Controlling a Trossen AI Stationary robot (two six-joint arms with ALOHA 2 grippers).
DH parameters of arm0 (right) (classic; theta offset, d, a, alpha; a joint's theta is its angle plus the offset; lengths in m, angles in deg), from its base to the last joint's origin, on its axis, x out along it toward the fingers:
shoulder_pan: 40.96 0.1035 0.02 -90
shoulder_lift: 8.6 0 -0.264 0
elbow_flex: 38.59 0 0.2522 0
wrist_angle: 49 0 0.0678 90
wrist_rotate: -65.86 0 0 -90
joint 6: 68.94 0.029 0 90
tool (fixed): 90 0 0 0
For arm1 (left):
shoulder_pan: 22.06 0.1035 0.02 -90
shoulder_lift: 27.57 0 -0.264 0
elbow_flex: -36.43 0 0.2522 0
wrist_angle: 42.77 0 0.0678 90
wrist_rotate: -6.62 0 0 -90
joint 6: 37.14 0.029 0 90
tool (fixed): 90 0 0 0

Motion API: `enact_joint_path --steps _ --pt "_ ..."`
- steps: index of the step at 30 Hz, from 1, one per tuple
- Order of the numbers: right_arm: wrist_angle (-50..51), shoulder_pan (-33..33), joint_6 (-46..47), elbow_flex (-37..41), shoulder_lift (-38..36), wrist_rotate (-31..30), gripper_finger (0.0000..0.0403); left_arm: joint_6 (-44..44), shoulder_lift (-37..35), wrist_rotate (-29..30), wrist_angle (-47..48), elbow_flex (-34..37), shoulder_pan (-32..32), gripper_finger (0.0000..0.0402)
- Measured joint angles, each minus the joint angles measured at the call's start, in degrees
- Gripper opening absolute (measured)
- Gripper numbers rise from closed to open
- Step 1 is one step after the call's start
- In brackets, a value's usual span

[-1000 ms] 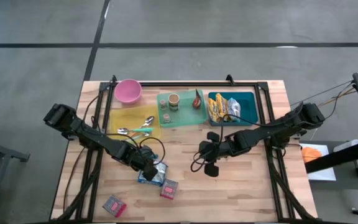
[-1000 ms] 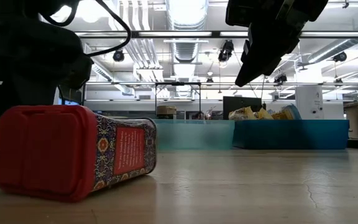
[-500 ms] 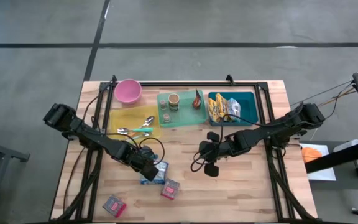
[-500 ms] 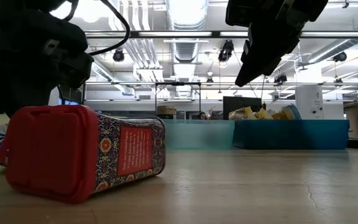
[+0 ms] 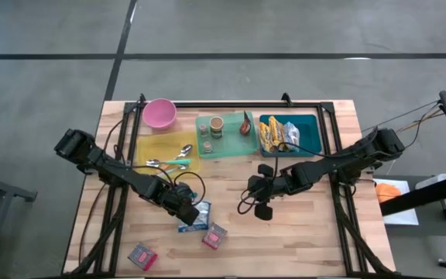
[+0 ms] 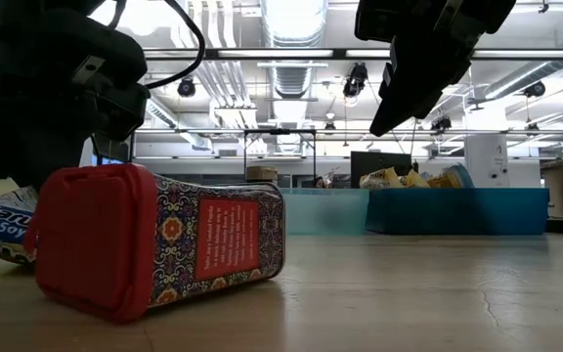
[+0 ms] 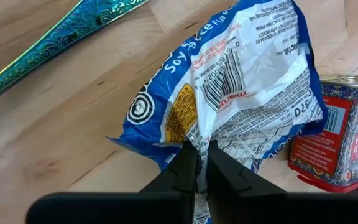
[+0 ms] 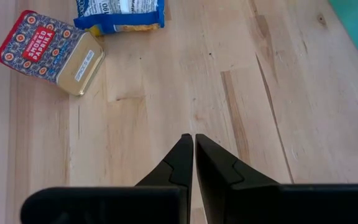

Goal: Pick & Place Food Item
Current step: Put the blue noodle pack into the blue bin

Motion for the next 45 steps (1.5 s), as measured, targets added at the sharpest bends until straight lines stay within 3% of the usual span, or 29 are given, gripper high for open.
enact_joint_path --steps 28,45 --pt "0.0 0.0 0.0 0.0 0.0 0.0 0.0017 -2.4 0.0 0.2 0.0 0.0 0.0 0.0028" --pt "0.0 0.0 0.0 0.0 0.0 0.0 0.0017 -2.8 -0.1 4.9 -0.9 0.0 0.0 0.0028"
